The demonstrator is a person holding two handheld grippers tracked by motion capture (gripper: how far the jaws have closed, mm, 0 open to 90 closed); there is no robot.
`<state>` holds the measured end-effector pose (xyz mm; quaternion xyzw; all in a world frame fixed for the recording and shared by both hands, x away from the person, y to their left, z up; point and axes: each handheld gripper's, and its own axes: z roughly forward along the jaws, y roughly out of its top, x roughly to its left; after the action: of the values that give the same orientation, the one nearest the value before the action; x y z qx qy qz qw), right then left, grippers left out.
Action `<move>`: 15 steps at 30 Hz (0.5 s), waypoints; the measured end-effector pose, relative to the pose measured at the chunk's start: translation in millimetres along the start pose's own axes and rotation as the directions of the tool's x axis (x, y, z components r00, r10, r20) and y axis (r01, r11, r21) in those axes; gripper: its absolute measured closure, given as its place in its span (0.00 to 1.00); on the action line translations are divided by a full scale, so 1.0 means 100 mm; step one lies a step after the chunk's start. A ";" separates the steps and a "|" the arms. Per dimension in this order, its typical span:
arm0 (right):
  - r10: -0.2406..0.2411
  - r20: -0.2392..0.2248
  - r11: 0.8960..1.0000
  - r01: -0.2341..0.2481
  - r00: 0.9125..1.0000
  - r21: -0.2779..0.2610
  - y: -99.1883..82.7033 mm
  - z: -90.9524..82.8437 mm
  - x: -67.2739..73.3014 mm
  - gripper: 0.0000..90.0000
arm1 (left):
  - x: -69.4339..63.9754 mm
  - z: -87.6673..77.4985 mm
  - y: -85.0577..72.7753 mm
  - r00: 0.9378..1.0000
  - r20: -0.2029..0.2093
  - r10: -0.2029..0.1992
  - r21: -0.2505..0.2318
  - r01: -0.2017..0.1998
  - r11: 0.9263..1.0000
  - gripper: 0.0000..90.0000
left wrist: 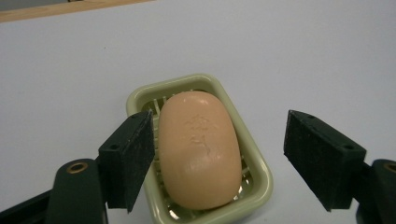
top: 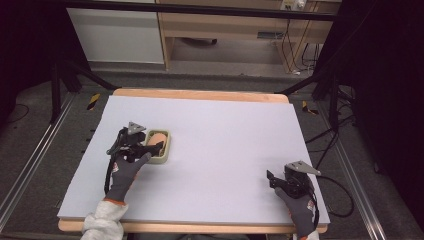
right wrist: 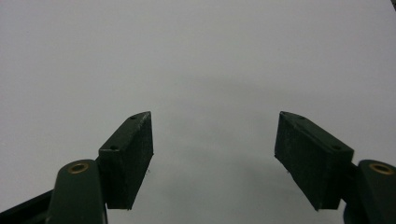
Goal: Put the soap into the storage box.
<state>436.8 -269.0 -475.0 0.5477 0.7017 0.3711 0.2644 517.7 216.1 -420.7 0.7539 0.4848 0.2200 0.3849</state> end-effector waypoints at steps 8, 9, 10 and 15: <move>0.000 0.005 1.000 0.000 1.000 -0.002 0.00 -0.01 0.00 0.31 | 0.06 -0.13 -0.11 1.000 -0.003 0.004 -0.028 -0.005 1.000 0.25; -0.002 0.007 1.000 0.002 1.000 -0.003 0.00 -0.01 -0.01 0.31 | 0.06 -0.13 -0.12 1.000 -0.001 0.004 -0.032 -0.004 0.999 0.25; -0.006 0.010 1.000 0.006 1.000 0.000 -0.01 -0.02 -0.01 0.31 | 0.07 -0.15 -0.13 1.000 0.002 0.000 -0.035 0.000 0.999 0.24; -0.001 0.012 1.000 0.001 1.000 -0.003 -0.01 -0.02 -0.02 0.30 | 0.05 -0.21 -0.18 1.000 0.005 0.012 -0.057 -0.011 0.998 0.22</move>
<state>435.2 -271.7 -474.4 0.5493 0.6996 0.3687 0.2698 495.3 232.7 -422.5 0.7461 0.4730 0.2337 0.4062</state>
